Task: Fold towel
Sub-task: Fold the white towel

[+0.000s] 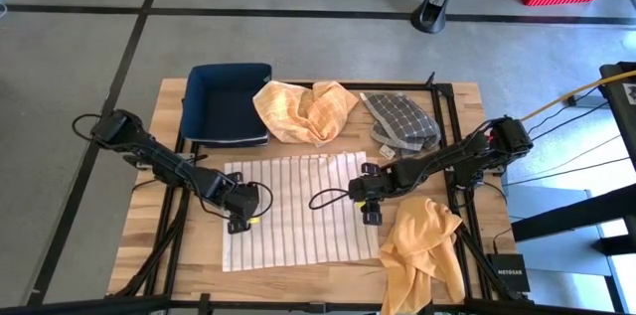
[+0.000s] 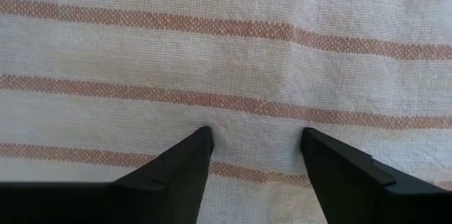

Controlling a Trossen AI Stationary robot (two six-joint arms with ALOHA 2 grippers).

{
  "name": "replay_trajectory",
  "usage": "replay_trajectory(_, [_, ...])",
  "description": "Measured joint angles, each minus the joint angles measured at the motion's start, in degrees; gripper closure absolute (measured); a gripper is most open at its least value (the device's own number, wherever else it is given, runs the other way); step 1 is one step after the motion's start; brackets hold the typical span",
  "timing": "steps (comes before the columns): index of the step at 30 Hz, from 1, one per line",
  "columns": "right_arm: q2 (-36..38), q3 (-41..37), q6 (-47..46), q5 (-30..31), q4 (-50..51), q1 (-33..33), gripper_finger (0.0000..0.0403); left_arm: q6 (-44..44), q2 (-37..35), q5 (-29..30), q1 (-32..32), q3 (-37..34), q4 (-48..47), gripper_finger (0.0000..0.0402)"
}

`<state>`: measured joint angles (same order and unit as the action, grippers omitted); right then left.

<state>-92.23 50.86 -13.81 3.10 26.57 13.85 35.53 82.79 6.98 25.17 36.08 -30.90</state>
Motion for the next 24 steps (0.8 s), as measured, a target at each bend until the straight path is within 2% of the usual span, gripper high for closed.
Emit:
replay_trajectory(9, [-2.83, 0.03, 4.68, 1.37, -2.04, 0.0, 0.0192, 0.52, 0.08, -0.13, 0.0, -0.03, 0.11, 0.0197])
replay_trajectory(13, [-5.08, 0.03, 5.54, 0.45, -2.9, 0.0, 0.0178, 0.63, 0.08, -0.17, 0.0, -0.04, 0.09, 0.0198])
replay_trajectory(17, [-6.98, 0.39, 6.04, 2.85, -2.82, 0.0, 0.0164, 0.56, 0.12, -0.21, 0.0, -0.06, 0.08, 0.0198])
replay_trajectory(24, [-7.89, 0.33, 6.64, 1.86, -2.22, 0.0, 0.0164, -0.66, 0.15, -0.35, 0.0, -0.1, 0.09, 0.0202])
